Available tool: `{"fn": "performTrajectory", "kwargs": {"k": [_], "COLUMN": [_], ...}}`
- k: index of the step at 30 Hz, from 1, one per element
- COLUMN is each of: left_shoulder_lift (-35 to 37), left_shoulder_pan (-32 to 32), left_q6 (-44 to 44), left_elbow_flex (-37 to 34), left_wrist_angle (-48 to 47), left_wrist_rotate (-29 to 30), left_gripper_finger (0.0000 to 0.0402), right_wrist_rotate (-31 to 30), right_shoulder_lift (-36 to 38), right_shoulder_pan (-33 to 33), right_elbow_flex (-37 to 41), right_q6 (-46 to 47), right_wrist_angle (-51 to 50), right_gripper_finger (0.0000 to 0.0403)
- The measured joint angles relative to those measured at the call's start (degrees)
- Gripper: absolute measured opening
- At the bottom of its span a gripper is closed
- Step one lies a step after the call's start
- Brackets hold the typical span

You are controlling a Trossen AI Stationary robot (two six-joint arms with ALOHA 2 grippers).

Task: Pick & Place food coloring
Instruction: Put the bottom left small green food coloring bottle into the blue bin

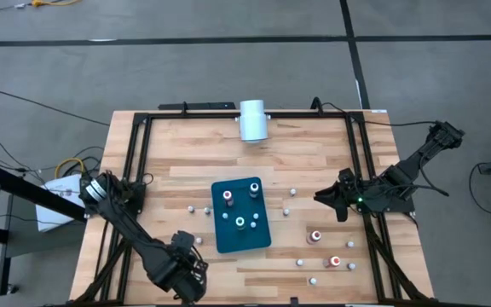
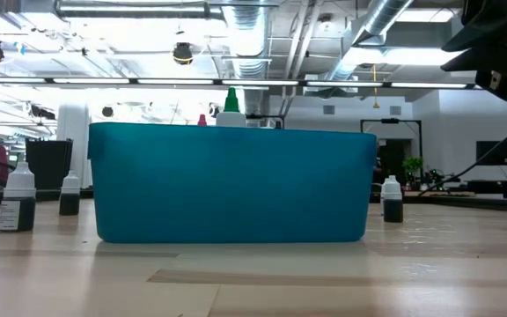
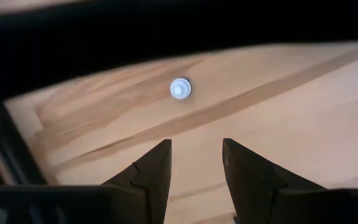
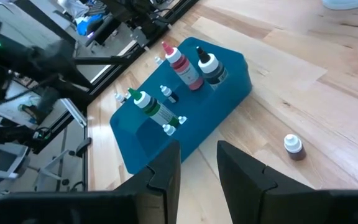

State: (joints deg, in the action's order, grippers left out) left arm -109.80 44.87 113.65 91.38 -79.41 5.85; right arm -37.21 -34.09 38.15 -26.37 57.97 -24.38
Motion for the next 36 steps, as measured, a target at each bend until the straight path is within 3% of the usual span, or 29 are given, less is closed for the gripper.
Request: {"fn": "performTrajectory", "kwargs": {"k": [11, 23, 36], "left_shoulder_lift": [0.0, 0.0, 0.0], "left_shoulder_pan": [-0.1, -2.8, -2.8], "left_q6": [-0.5, -10.6, -11.0], "left_elbow_flex": [-12.7, -12.9, -12.9], "left_wrist_angle": [12.2, 13.8, 12.3], "left_wrist_rotate": [-5.5, -1.1, -2.1], "left_gripper_finger": [0.0136, 0.0136, 0.0136], "right_wrist_rotate": [1.5, 1.5, 1.4], "right_shoulder_lift": [0.0, 0.0, 0.0], "right_shoulder_pan": [0.0, 0.0, 0.0], "right_elbow_flex": [0.0, 0.0, 0.0], "right_q6": [0.1, 0.1, 0.0], "right_wrist_angle": [0.0, 0.0, 0.0], "right_gripper_finger": [0.0095, 0.0095, 0.0095]}}
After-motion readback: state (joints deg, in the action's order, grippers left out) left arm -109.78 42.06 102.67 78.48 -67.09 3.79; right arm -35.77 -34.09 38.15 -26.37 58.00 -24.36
